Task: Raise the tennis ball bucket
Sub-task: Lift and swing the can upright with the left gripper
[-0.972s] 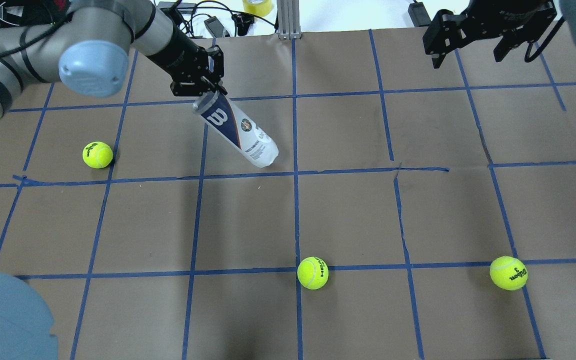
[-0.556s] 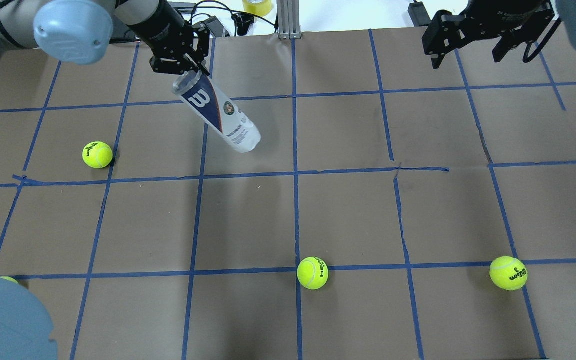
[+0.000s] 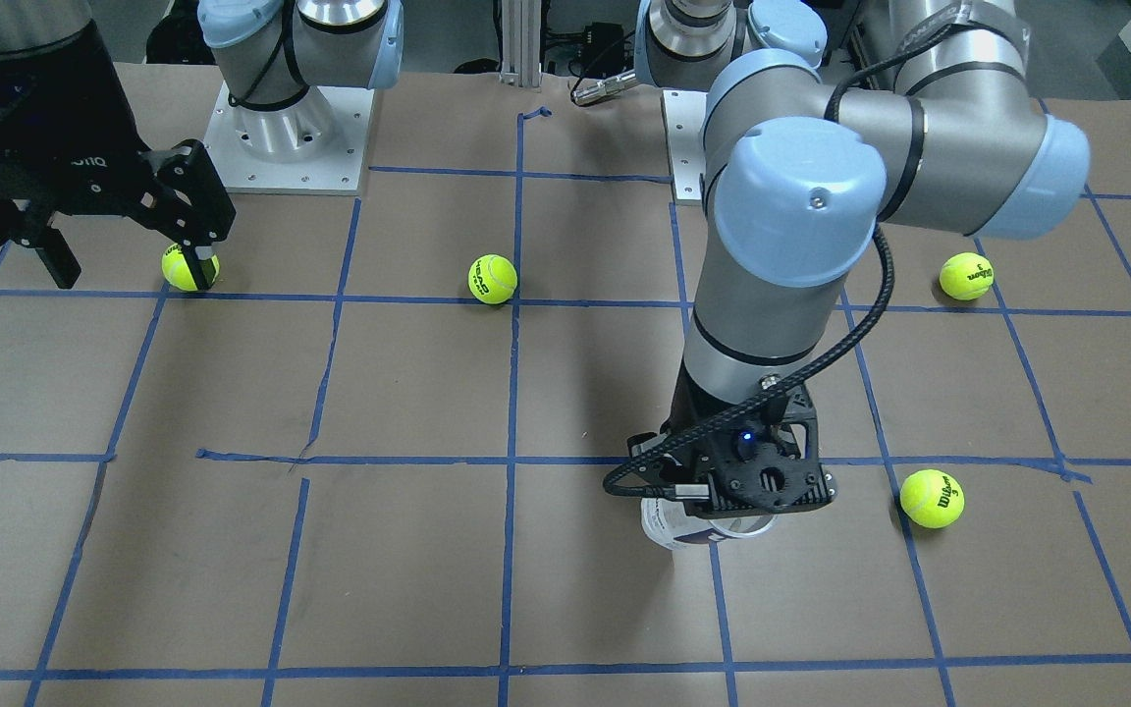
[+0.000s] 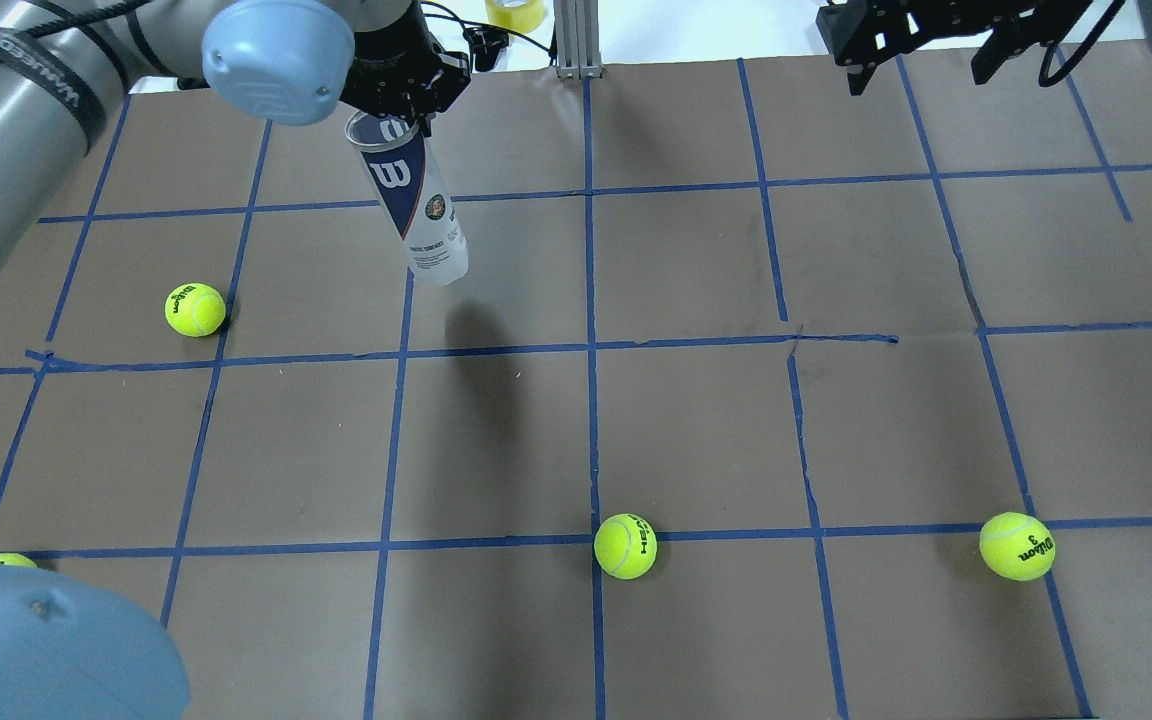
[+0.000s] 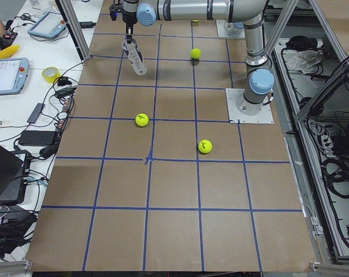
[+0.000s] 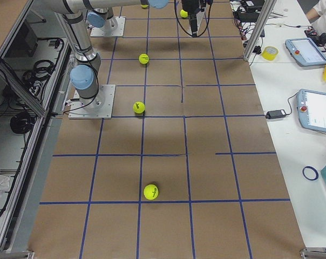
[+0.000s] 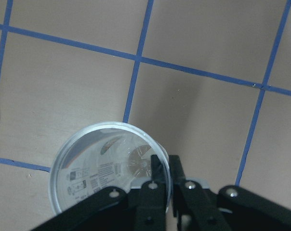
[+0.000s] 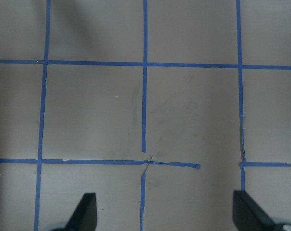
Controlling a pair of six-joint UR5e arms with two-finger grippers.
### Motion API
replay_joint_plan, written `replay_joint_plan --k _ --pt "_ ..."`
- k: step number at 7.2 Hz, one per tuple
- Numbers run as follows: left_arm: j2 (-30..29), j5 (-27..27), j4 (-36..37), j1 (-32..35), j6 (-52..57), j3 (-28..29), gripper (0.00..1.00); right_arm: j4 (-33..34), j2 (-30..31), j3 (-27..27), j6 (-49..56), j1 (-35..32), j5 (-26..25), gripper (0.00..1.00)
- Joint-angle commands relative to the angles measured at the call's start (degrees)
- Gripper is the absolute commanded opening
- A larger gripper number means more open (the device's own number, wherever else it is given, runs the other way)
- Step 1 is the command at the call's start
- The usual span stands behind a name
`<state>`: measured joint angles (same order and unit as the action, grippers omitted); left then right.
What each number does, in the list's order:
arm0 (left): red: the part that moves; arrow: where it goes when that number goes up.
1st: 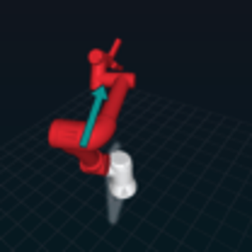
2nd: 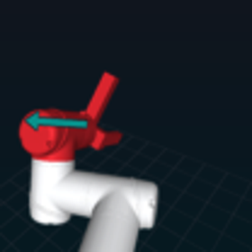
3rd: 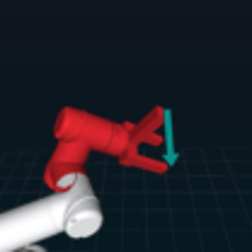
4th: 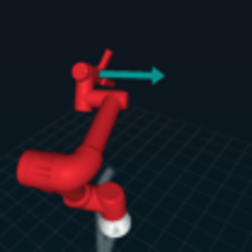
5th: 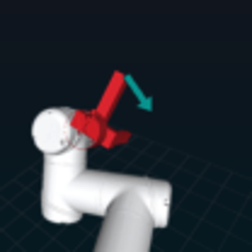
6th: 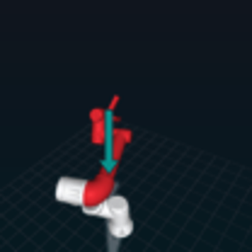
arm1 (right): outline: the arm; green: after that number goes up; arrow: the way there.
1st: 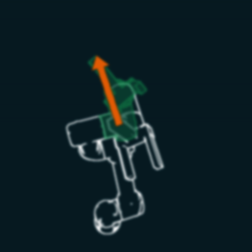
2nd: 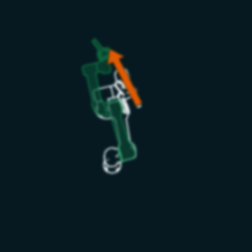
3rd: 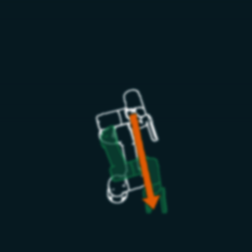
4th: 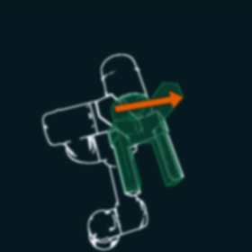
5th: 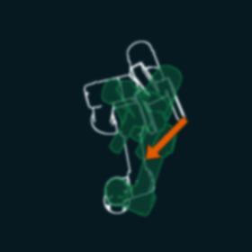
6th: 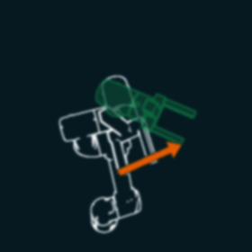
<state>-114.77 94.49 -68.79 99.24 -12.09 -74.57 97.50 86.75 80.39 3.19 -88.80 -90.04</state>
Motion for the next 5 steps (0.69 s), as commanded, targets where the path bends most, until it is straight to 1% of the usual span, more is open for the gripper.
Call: replay_joint_plan --k 1,3,4,5 --pt "-2.2 0.7 8.3 2.2 1.1 -3.5 0.00 -0.9 -0.4 -0.3 0.5 -0.3 0.6 1.00" --pt "-2.2 0.7 9.5 3.8 1.2 -4.5 0.00 -0.7 -0.6 0.8 0.5 -0.3 0.7 1.00" --pt "-2.2 0.7 9.4 4.2 1.1 -5.4 0.27 0.1 -0.9 0.9 0.6 -0.3 0.7 1.00" --pt "-2.0 0.5 9.1 4.3 1.1 -5.7 0.50 -0.4 -1.0 0.9 0.3 -0.3 1.4 1.00"
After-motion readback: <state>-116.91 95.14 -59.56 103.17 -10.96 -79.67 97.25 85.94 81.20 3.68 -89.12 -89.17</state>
